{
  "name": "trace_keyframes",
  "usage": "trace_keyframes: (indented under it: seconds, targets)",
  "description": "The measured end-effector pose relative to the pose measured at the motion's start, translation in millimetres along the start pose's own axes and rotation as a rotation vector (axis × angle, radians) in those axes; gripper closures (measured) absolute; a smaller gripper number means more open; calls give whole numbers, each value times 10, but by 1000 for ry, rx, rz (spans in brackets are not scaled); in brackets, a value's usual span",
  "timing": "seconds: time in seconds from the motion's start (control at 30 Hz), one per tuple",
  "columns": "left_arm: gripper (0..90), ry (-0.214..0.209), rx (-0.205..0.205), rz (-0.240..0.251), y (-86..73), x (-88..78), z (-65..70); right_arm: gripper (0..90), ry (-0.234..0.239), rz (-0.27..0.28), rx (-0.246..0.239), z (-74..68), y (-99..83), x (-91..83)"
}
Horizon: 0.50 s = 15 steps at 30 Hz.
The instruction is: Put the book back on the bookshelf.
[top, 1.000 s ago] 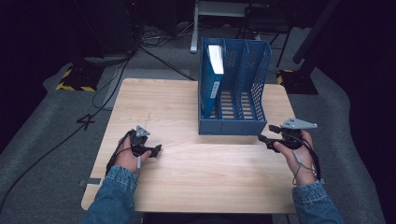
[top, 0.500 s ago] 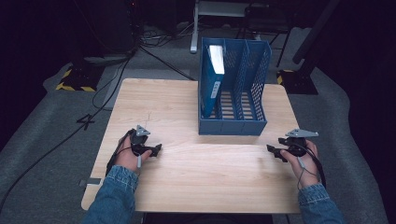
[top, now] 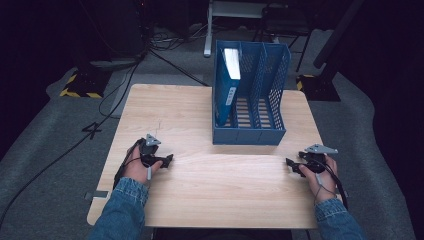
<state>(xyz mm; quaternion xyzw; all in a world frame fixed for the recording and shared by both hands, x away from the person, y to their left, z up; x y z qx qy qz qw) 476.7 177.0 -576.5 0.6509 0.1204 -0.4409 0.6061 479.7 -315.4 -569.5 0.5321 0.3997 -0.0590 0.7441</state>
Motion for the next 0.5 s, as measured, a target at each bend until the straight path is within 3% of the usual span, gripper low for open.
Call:
trace_keyframes:
  seconds: [0.17, 0.5]
  targets:
    - [156, 1, 0, 1, 1, 0, 0, 162, 31, -17, -25, -45, 3, 32]
    - [153, 1, 1, 0, 0, 2, 2, 146, 30, -22, -25, -44, 6, 45]
Point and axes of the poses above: each handheld gripper's, and its own axes: x roughly forward along the jaws, y roughly out of its top, z roughly to its right, the point moved 10 cm from there along x, roughly forward along the jaws, and after that the axes turned 8 degrees about -x, right-handed, at the moved point
